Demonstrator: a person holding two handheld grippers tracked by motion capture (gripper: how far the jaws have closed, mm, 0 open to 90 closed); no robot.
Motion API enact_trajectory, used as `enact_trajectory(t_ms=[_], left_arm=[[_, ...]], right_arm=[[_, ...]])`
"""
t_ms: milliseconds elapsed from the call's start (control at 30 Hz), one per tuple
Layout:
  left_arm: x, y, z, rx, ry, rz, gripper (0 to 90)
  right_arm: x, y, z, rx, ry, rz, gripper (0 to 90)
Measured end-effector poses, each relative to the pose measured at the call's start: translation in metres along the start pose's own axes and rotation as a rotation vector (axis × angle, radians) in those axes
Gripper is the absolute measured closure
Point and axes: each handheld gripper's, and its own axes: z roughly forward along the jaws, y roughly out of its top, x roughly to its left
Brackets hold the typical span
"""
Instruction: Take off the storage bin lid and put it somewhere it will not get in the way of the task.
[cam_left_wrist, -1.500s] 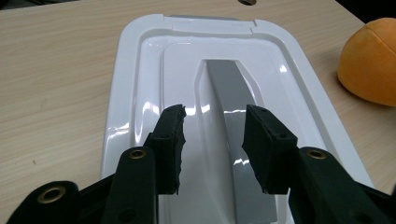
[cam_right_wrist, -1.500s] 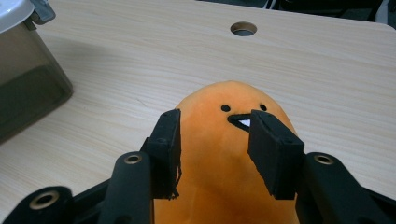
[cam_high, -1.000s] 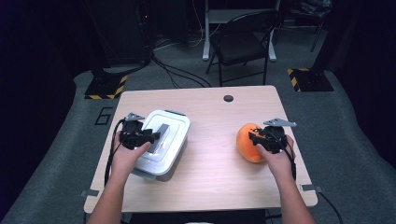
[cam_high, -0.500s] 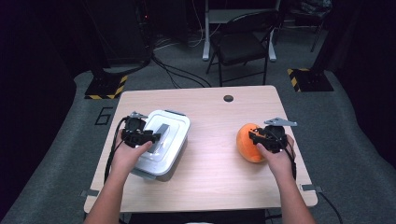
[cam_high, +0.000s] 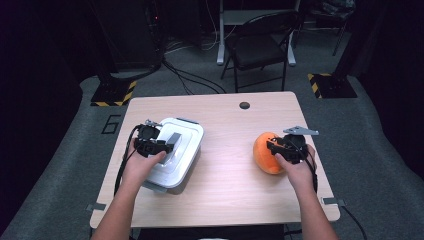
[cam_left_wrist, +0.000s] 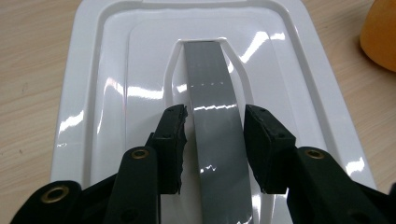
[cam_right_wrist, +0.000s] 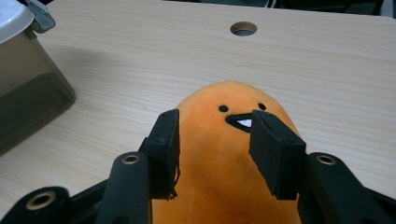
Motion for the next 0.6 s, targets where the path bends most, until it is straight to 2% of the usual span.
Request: enact_trajectory(t_ms=[233, 600], left_arm=[[-0.0028, 0.0006, 0.0018, 0.005, 0.013, 0.013, 62.7], [-0.0031, 0.0010, 0.0005, -0.001, 0.017, -0.001, 64.6]], right_arm=[[0.0004, -0.0009, 0.0015, 0.006, 0.001, 0.001, 52.5], [-0.0017, -0.0017, 0.0020, 0.005, 0.000, 0.010, 52.4]])
